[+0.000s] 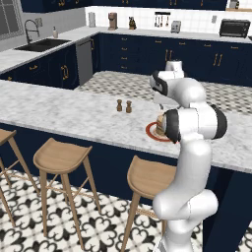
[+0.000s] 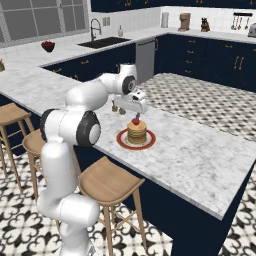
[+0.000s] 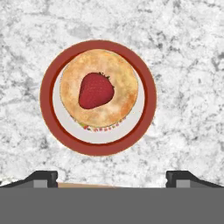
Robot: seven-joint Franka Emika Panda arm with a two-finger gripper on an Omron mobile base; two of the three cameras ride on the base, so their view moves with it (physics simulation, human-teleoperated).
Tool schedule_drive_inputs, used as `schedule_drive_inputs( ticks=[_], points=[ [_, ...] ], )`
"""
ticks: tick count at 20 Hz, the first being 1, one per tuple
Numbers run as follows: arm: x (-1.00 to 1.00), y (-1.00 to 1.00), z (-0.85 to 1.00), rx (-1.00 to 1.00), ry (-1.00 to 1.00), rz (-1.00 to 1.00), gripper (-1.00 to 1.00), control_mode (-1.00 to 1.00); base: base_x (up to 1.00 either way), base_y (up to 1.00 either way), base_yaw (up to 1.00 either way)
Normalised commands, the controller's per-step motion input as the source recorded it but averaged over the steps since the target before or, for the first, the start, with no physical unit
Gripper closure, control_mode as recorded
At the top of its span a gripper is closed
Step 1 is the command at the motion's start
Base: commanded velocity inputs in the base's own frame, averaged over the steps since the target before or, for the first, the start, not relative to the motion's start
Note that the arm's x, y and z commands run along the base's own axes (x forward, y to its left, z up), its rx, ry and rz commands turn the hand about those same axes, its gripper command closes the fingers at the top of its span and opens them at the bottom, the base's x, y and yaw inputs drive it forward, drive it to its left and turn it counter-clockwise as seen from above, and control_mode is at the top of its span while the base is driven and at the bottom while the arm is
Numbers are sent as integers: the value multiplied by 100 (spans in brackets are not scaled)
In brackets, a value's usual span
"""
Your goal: Take the strawberry from the fridge and place it on top of the pancake, located on the dining counter.
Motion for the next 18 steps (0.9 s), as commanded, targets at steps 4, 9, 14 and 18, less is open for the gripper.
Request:
schedule_drive_inputs(
  ticks=[4,9,14,18],
  points=[
    [-100,12,22,0,-18,0,-100,-100,0,0,0],
    [-98,0,56,0,-23,0,-100,-100,0,0,0],
    [-92,0,64,0,-17,0,-100,-100,0,0,0],
    [-78,0,62,0,-5,0,-100,-100,0,0,0]
  ],
)
